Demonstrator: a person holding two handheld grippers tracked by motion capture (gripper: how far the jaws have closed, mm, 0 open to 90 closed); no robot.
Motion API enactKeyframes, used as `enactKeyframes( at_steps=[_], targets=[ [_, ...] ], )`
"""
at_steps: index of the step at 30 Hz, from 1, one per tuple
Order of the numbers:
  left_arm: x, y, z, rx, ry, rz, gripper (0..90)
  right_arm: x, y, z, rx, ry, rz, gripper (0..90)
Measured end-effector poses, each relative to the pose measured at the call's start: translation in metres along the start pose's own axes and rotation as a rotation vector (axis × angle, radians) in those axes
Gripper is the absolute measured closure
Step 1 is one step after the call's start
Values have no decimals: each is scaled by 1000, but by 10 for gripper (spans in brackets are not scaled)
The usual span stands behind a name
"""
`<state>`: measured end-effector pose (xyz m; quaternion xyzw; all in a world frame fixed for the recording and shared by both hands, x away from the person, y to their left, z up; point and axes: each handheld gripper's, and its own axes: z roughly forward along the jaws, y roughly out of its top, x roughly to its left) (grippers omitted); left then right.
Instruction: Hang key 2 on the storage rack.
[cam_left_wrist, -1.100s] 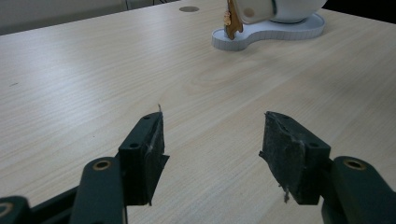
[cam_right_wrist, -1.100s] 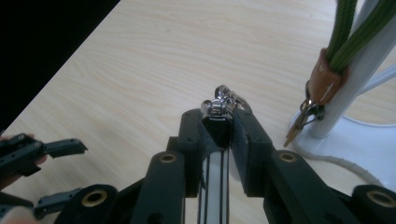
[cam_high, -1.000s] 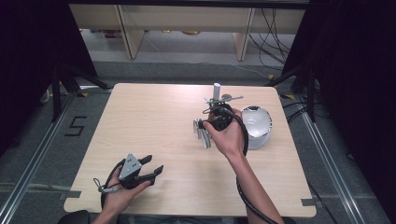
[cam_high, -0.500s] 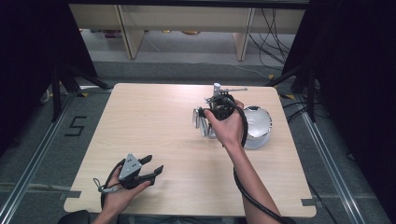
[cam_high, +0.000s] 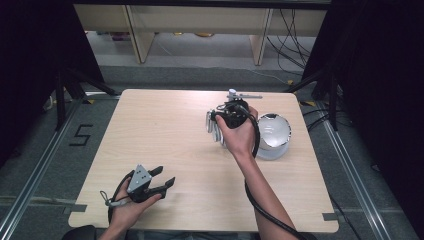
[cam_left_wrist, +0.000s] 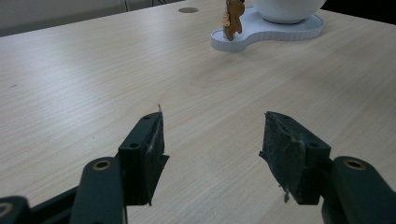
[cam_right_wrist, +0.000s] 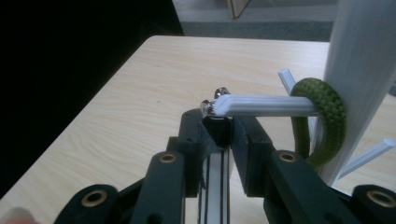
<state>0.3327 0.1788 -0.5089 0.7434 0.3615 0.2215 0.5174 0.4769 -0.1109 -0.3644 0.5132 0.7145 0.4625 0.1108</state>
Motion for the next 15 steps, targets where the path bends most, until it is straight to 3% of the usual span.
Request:
enactKeyframes(
  at_steps=[1, 6, 15],
  targets=[
    [1, 0, 0, 0, 1, 19, 385, 1, -2, 2, -13, -9, -11, 746],
    [1, 1, -1, 5, 9, 15, 385, 9, -7, 6, -49, -45, -38, 746],
    [0, 1, -1, 7, 9, 15, 385, 18, 9, 3, -14, -50, -53, 746]
  ],
)
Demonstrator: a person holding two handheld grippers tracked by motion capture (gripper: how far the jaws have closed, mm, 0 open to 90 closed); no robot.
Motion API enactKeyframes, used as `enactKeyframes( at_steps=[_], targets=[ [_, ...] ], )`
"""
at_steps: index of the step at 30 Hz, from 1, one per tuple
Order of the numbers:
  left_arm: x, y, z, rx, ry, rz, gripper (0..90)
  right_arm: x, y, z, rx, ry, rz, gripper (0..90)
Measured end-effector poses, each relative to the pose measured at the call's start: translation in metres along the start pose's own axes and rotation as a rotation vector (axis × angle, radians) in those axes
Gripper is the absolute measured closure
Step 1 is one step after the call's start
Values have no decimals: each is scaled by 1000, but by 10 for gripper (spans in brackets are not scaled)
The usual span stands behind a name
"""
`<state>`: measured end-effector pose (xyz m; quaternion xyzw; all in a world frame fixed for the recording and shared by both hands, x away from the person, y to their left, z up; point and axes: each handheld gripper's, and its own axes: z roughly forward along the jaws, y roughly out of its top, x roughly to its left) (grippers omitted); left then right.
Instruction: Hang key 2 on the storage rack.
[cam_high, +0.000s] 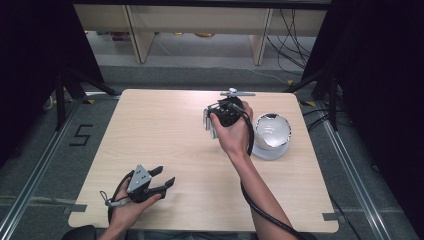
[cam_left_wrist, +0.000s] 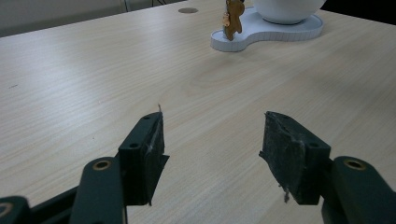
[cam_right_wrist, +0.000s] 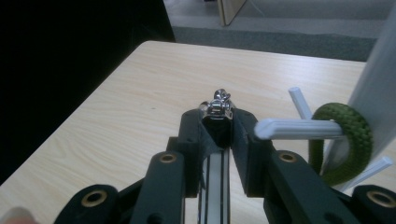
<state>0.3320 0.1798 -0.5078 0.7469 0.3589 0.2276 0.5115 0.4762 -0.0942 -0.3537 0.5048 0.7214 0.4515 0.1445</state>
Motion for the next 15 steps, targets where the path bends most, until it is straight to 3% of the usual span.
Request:
enactKeyframes(
  at_steps=[3, 4, 6, 15],
  targets=[
    [0, 0, 0, 1, 0, 3, 385, 3, 3, -1, 22, 14, 20, 746],
    [0, 0, 0, 0, 0, 0, 385, 3, 3, -1, 25, 16, -4, 746],
    [0, 0, 0, -3, -1, -1, 385, 5, 3, -1, 26, 19, 24, 745],
    [1, 3, 0, -10, -3, -3, 385, 7, 3, -5, 0, 33, 17, 745]
  ],
)
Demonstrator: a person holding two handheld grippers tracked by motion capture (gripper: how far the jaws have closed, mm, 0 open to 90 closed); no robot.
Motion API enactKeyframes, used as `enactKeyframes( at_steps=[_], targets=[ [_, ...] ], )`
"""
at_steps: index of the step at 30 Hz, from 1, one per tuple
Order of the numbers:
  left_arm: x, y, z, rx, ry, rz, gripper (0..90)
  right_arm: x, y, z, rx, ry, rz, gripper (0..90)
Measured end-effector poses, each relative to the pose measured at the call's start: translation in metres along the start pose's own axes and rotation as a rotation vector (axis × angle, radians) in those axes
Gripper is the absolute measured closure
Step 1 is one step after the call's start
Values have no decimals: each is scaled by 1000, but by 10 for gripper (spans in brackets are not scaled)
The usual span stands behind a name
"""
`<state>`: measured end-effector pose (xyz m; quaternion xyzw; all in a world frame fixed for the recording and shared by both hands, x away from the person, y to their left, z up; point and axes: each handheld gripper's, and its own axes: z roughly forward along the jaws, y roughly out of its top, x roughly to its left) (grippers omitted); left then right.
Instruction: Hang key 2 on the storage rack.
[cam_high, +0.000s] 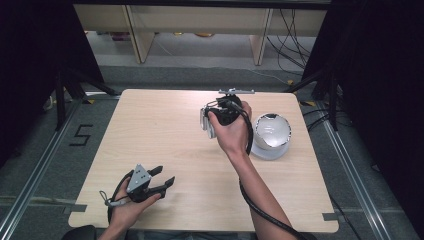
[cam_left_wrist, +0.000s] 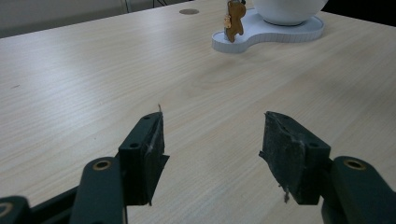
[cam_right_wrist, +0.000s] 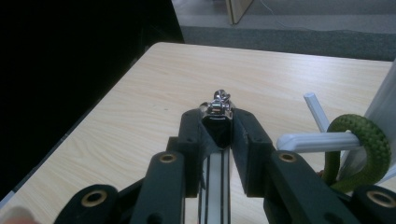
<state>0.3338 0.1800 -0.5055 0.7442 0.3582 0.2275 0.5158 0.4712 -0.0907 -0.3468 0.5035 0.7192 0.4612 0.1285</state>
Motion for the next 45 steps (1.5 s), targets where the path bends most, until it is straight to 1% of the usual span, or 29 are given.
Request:
enactKeyframes(
  at_steps=[1, 2, 3, 6, 8, 10, 11, 12, 13, 15, 17, 18, 20, 22, 23, 24, 25, 26, 28, 29, 30, 32, 33, 38, 39, 41, 42, 43, 45],
  targets=[
    [0, 2, 1, -14, -10, -4, 385, 1, -2, 0, -6, 14, 9, 746],
    [0, 5, 1, -16, -11, -6, 384, 2, -4, -1, -3, 12, 9, 746],
    [0, 9, 2, -33, -19, -4, 383, 2, -6, -1, -6, 19, 3, 745],
    [5, 28, 3, -59, -19, 34, 387, 3, -12, -2, 3, 31, -17, 745],
    [11, 43, 8, -77, -5, 66, 393, 3, -16, -4, 20, 41, -12, 745],
    [18, 59, 17, -98, -5, 78, 400, 3, -20, -6, 21, 52, -16, 746],
    [20, 67, 24, -110, -15, 75, 403, 4, -22, -7, 22, 54, -14, 745],
    [23, 76, 32, -121, -33, 71, 405, 4, -23, -8, 23, 59, -33, 745],
    [24, 82, 37, -130, -46, 71, 406, 6, -24, -10, 25, 64, -20, 745],
    [26, 97, 50, -143, -79, 93, 410, 6, -25, -12, 23, 67, -29, 746],
    [29, 111, 62, -152, -116, 105, 416, 7, -25, -14, 29, 69, -20, 745],
    [30, 115, 67, -155, -133, 100, 419, 7, -25, -15, 31, 74, -22, 745],
    [31, 124, 75, -150, -156, 112, 422, 7, -25, -16, 28, 74, -23, 745],
    [29, 131, 82, -148, -193, 142, 430, 7, -26, -16, 28, 84, -25, 745],
    [27, 134, 84, -148, -212, 151, 433, 7, -26, -17, 28, 86, -24, 745],
    [26, 137, 85, -149, -224, 164, 436, 6, -26, -17, 25, 92, -40, 745],
    [25, 139, 87, -146, -219, 197, 452, 7, -26, -17, 27, 93, -37, 745],
    [24, 140, 87, -144, -217, 209, 458, 7, -26, -18, 29, 81, -39, 745],
    [25, 141, 89, -146, -224, 217, 469, 6, -25, -19, 26, 86, -19, 745],
    [25, 141, 90, -146, -229, 228, 477, 5, -25, -20, 28, 81, -37, 745],
    [24, 141, 90, -146, -233, 252, 482, 5, -25, -20, 29, 83, -36, 745],
    [24, 140, 91, -147, -232, 276, 494, 6, -24, -20, 29, 93, -27, 745],
    [24, 140, 91, -148, -229, 285, 501, 6, -24, -21, 32, 91, -24, 745],
    [23, 140, 92, -155, -227, 288, 514, 7, -24, -20, 39, 97, -24, 745],
    [23, 140, 92, -155, -228, 294, 516, 7, -24, -20, 41, 102, -15, 745],
    [22, 140, 93, -149, -225, 326, 519, 8, -24, -19, 37, 104, -19, 745],
    [20, 139, 94, -145, -221, 328, 524, 7, -24, -18, 37, 106, -35, 745],
    [20, 139, 95, -147, -220, 336, 530, 8, -24, -18, 42, 103, -21, 745],
    [19, 139, 96, -155, -212, 349, 557, 9, -24, -17, 40, 109, -40, 745]
  ],
)
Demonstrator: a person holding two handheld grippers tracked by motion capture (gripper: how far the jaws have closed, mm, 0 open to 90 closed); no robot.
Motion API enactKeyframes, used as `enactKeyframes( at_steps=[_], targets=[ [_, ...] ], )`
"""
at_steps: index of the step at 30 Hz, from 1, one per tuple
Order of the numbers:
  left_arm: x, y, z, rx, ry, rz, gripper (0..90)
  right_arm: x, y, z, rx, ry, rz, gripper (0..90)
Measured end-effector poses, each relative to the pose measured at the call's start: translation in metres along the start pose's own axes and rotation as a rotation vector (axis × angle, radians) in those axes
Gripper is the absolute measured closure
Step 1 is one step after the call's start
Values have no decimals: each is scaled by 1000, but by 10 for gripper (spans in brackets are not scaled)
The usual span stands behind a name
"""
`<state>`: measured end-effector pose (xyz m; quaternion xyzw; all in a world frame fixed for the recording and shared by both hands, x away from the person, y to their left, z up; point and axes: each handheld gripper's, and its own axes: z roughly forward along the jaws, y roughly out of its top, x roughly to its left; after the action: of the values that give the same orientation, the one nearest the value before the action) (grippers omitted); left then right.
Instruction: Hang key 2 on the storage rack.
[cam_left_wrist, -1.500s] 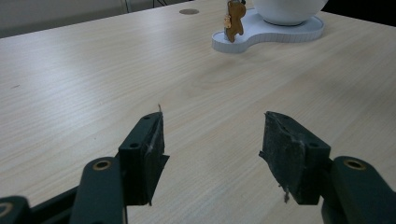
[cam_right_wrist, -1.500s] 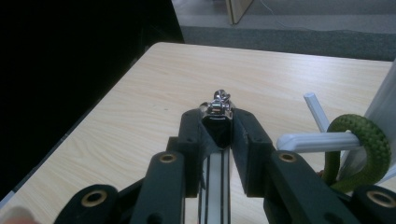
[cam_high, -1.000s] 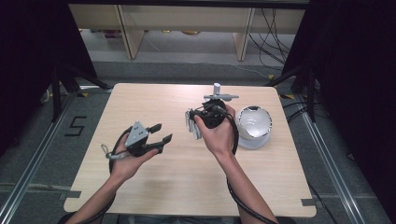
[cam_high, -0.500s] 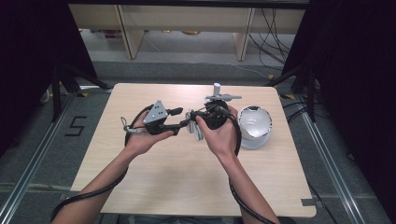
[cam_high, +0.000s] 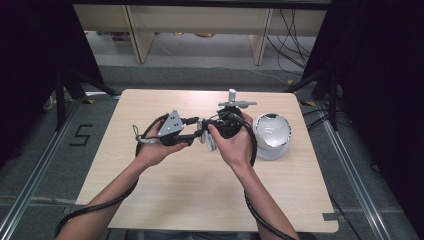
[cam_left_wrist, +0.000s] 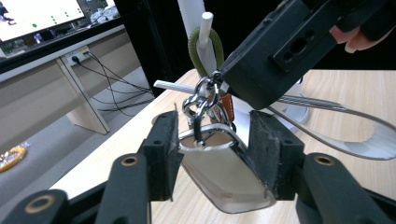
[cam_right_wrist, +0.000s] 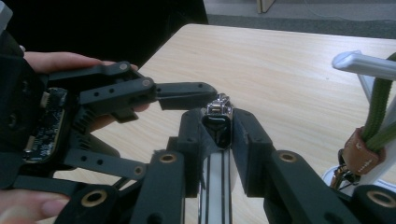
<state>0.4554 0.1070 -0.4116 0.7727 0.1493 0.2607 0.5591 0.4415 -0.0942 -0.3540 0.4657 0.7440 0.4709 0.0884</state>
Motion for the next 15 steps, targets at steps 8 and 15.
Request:
enactKeyframes(
  at_steps=[8, 15],
  targets=[
    [-1, 1, 6, -1, 49, 38, 683, 5, -2, 0, 0, 11, 21, 744],
    [-4, 3, 8, -80, 97, 52, 696, 8, -2, -4, 14, 56, 27, 674]
  ],
)
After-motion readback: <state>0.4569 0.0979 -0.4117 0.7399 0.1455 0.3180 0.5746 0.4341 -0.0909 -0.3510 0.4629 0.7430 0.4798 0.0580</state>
